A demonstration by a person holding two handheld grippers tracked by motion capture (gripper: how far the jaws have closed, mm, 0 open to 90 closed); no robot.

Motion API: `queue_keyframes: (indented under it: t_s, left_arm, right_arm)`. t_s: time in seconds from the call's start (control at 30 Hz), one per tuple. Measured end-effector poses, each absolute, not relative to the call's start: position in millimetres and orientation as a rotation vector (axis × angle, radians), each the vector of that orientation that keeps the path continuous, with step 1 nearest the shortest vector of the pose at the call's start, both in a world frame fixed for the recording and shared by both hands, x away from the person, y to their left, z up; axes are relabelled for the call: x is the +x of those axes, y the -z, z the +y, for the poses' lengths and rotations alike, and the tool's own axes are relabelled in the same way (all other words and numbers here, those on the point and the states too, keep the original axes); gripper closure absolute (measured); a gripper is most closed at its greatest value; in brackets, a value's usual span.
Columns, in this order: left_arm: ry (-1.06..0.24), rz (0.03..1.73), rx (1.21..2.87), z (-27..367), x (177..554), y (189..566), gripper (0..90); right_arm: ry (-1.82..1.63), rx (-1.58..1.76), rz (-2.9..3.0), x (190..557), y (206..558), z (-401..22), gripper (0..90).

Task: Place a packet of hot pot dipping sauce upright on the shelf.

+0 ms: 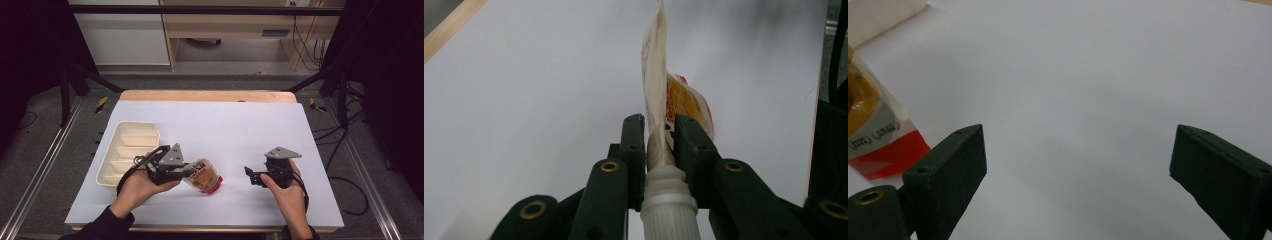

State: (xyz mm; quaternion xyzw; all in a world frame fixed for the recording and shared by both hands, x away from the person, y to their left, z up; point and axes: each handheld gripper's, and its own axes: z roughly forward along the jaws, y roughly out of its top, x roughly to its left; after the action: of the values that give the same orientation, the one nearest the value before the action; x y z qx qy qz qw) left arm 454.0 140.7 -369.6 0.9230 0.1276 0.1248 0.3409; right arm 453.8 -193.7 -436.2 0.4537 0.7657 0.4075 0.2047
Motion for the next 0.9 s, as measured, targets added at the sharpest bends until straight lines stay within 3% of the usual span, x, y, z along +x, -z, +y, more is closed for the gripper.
queue_keyframes:
  t_s: [0.9]
  left_arm:
    - [-0.322, 0.096, 2.693, 82.8, 471.3, 332.9, 75.6]
  right_arm:
    - [-1.136, 1.296, 2.134, 455.3, 438.8, -196.6, 7.5]
